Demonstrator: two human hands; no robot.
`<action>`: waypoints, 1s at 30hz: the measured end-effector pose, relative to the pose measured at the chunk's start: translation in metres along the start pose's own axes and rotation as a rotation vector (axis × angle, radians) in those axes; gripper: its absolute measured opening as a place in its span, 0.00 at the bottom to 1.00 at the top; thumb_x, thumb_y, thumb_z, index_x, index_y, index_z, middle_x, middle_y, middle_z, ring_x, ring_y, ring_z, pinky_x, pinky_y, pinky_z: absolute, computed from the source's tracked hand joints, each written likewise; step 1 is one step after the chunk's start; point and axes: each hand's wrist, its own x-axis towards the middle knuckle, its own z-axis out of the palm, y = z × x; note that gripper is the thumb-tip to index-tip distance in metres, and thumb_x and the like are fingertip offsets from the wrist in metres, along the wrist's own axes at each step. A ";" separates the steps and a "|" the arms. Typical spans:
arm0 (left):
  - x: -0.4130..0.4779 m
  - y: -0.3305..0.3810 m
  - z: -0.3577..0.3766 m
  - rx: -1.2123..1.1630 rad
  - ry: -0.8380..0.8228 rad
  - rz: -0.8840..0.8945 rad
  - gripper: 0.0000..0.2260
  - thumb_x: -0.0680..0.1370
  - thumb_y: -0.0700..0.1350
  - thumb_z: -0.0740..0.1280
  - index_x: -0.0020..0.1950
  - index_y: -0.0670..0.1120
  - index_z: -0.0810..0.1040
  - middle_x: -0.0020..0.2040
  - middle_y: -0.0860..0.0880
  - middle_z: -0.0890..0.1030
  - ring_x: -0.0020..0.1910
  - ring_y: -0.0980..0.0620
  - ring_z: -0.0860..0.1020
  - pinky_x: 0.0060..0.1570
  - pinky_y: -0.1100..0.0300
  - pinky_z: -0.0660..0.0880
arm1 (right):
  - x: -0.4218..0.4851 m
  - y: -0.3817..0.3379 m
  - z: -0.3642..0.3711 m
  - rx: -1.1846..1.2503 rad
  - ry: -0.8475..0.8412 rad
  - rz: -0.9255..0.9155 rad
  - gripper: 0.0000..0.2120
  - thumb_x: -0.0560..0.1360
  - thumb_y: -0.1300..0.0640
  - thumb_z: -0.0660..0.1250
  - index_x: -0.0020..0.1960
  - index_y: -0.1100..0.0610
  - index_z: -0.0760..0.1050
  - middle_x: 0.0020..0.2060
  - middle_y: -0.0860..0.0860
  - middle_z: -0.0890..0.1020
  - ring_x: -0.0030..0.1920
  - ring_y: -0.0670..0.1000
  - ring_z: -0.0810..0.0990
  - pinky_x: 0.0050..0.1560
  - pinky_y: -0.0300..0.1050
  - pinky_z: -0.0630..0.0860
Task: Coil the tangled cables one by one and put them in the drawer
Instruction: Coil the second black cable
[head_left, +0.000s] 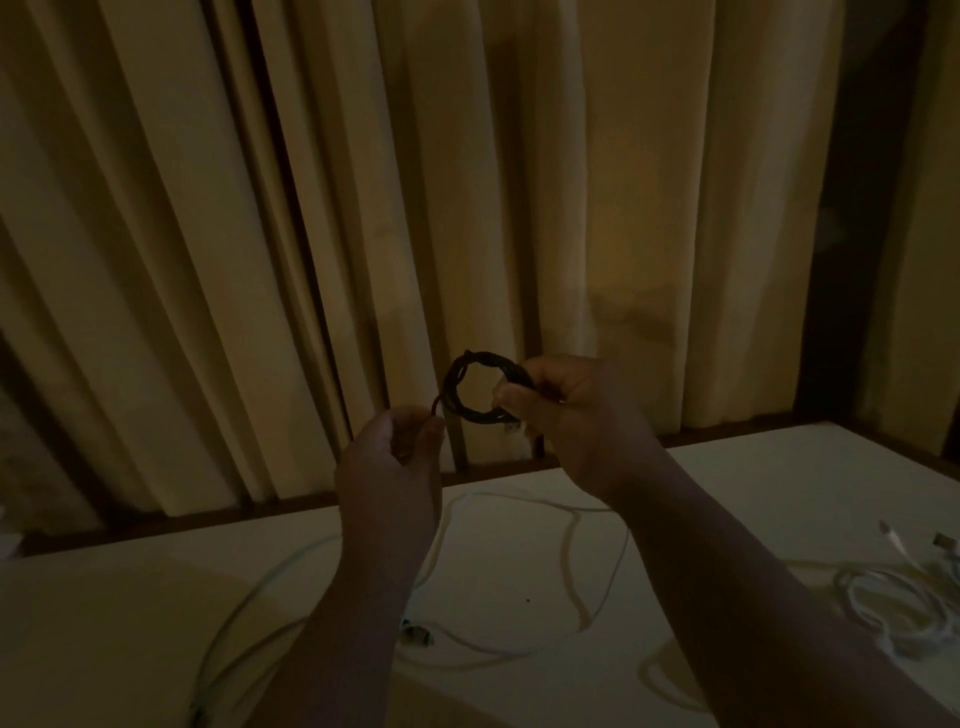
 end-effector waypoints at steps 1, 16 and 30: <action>-0.001 -0.002 0.001 -0.043 0.001 -0.050 0.06 0.78 0.45 0.71 0.44 0.56 0.80 0.41 0.56 0.83 0.43 0.60 0.81 0.44 0.60 0.78 | -0.001 -0.001 0.004 0.015 -0.004 -0.003 0.06 0.79 0.54 0.69 0.44 0.50 0.82 0.33 0.44 0.82 0.35 0.41 0.79 0.39 0.38 0.77; -0.006 0.021 0.008 -0.917 -0.061 -0.716 0.15 0.78 0.52 0.69 0.56 0.41 0.82 0.51 0.41 0.86 0.51 0.46 0.84 0.58 0.50 0.79 | -0.010 0.017 0.044 0.032 0.089 0.042 0.06 0.80 0.55 0.68 0.48 0.55 0.83 0.39 0.49 0.85 0.42 0.48 0.84 0.45 0.50 0.83; 0.001 0.027 0.002 -0.994 -0.156 -0.766 0.12 0.84 0.51 0.60 0.47 0.45 0.76 0.27 0.53 0.76 0.25 0.55 0.76 0.27 0.60 0.72 | -0.003 0.016 0.039 0.023 -0.092 0.154 0.08 0.82 0.55 0.65 0.47 0.57 0.80 0.44 0.57 0.84 0.47 0.57 0.83 0.52 0.60 0.82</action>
